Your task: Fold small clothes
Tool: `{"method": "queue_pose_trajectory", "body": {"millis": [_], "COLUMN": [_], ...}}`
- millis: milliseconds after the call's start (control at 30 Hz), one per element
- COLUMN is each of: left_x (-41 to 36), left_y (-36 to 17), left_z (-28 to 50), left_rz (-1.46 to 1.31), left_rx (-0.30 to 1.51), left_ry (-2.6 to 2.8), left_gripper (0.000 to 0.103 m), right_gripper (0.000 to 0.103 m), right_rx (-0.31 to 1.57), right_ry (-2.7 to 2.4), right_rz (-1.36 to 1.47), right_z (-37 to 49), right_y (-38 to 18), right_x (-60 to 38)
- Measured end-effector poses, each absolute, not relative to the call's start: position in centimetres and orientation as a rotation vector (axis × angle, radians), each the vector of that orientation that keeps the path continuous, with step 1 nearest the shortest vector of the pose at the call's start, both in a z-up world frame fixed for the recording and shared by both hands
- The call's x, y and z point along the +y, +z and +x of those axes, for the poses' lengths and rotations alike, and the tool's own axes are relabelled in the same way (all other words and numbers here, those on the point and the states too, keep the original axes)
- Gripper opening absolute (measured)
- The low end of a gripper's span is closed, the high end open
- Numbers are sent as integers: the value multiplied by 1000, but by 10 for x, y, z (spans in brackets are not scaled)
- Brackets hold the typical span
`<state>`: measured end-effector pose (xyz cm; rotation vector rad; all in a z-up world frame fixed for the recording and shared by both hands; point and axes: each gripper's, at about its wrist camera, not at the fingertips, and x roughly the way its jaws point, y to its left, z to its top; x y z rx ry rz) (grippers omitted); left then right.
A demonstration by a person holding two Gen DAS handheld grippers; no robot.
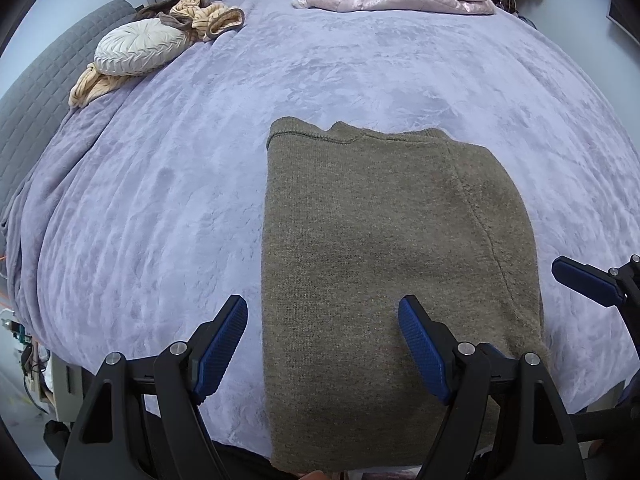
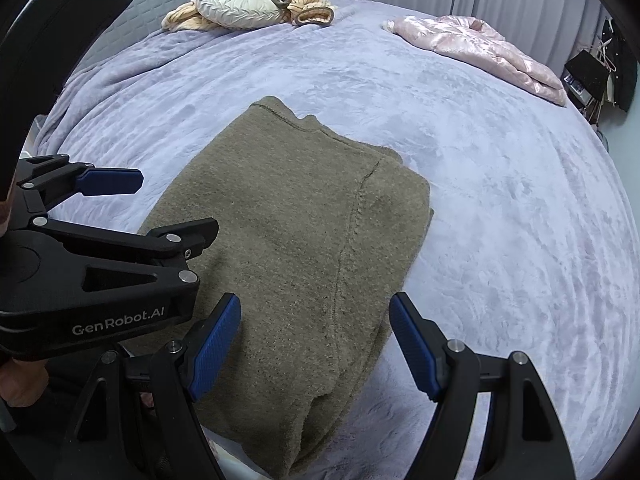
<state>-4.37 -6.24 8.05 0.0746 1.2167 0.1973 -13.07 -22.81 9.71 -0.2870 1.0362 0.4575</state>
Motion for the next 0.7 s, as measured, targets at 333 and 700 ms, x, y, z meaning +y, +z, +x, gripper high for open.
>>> {"method": "queue_pose_trajectory", "body": {"millis": [333, 700], "left_x": [-74, -78], "left_y": [84, 84], "left_z": [-44, -43], "left_rz": [98, 92], "left_rx": [1206, 1216], "left_ry": [185, 185], "left_gripper": [79, 79], "right_gripper": [79, 79], "right_rx": [1031, 1030], "right_ry": [464, 467], "right_rz": [-268, -252], "right_z": [-130, -129], "right_y": [96, 95], "right_x": [-232, -237]}}
